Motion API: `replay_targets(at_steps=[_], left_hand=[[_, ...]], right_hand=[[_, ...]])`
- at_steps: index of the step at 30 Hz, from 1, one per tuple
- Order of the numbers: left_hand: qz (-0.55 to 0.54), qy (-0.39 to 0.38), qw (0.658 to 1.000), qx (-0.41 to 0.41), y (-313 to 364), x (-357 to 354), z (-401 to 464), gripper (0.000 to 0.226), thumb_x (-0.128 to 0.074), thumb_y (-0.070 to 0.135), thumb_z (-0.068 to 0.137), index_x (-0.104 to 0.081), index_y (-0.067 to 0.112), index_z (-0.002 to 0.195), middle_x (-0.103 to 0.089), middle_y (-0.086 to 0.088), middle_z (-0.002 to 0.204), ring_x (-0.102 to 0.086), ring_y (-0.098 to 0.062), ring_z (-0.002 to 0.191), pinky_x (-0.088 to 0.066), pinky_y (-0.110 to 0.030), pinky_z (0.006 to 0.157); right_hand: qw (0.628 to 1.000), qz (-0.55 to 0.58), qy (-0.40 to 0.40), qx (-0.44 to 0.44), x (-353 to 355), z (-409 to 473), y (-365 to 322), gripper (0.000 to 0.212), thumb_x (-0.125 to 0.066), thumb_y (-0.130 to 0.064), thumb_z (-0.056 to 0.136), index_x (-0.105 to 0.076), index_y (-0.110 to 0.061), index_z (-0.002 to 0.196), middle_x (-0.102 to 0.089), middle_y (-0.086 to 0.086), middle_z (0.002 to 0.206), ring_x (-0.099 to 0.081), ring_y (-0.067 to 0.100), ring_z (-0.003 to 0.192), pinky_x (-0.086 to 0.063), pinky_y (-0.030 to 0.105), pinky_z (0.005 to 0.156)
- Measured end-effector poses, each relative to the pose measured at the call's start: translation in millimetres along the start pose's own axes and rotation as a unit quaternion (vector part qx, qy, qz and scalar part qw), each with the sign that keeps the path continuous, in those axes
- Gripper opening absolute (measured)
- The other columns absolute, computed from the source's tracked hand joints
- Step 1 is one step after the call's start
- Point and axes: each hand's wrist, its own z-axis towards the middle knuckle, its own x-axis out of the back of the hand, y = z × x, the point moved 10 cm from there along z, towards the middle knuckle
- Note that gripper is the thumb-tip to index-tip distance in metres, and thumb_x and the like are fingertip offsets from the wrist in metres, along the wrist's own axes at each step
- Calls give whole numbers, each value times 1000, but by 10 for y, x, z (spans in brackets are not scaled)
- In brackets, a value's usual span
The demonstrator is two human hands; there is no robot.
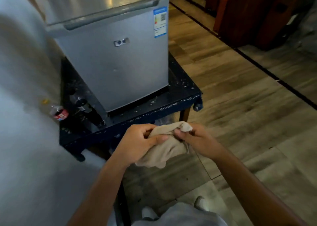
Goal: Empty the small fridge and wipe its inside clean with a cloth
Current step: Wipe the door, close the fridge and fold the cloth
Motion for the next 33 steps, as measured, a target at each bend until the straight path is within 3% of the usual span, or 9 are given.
replay_targets(at_steps=[6,9,13,17,20,21,25,29,33], left_hand=[[101,-109,988,-43,484,-948,281,45,-60,55,90,-77,13,83,-62,-14,63,-48,-18,52,-36,-28,50],[47,-140,988,-43,698,-1405,394,55,-54,59,93,-75,9,86,-66,-10,69,-58,-23,59,-43,-40,59],[-112,-89,990,10,868,-1817,637,45,-57,43,93,-76,3,89,-75,-24,91,-71,-41,89,-56,-53,87],[-136,-47,989,23,1015,-2208,860,25,-59,19,98,-73,1,86,-75,-4,72,-69,-17,65,-56,-24,63],[-149,-11,988,36,952,-2371,1077,31,-62,23,97,-70,-7,95,-69,-30,88,-62,-41,73,-53,-46,72],[-151,3,988,39,936,-2395,1150,37,-62,26,97,-68,-11,96,-66,-33,87,-57,-37,70,-49,-43,70],[-179,-1,980,92,844,-2529,1460,40,-59,34,99,-72,-3,97,-69,-32,90,-62,-28,78,-50,-42,78],[-248,-13,958,141,731,-2565,1850,39,-56,42,100,-76,9,104,-76,-18,103,-72,-34,102,-54,-51,96],[-276,-47,946,163,672,-2519,2325,40,-66,46,91,-77,10,103,-74,-17,115,-66,-37,118,-44,-63,111]], right_hand=[[998,53,20,-40,969,-411,237,22,-53,-26,92,-71,-15,97,-73,-15,82,-66,-2,78,-50,16,71],[996,54,40,-66,1445,-554,431,28,-58,-27,96,-70,-1,96,-71,2,80,-66,9,75,-53,29,68],[992,39,63,-100,2032,-615,600,18,-68,-30,93,-68,-14,102,-71,1,90,-67,9,82,-55,29,73],[976,0,124,-179,2468,-708,1027,32,-70,-42,90,-62,-25,116,-71,-4,91,-68,7,86,-57,26,76],[966,-14,190,-177,2755,-890,1204,43,-66,-41,92,-55,-28,131,-66,-8,114,-62,9,110,-53,32,95],[968,-22,193,-158,2806,-931,1191,46,-66,-43,93,-54,-28,134,-63,-14,122,-59,2,115,-51,28,97],[978,-89,121,-148,2721,-924,1237,69,-69,-61,81,-48,-35,141,-52,-24,135,-48,-13,119,-44,11,92],[970,-156,129,-131,2713,-653,1355,86,-75,-70,69,-42,-35,141,-51,-19,135,-52,0,119,-52,27,96],[980,-155,74,-102,2738,-191,1427,69,-78,-62,71,-52,-34,129,-61,-18,118,-58,-1,105,-51,24,85]])
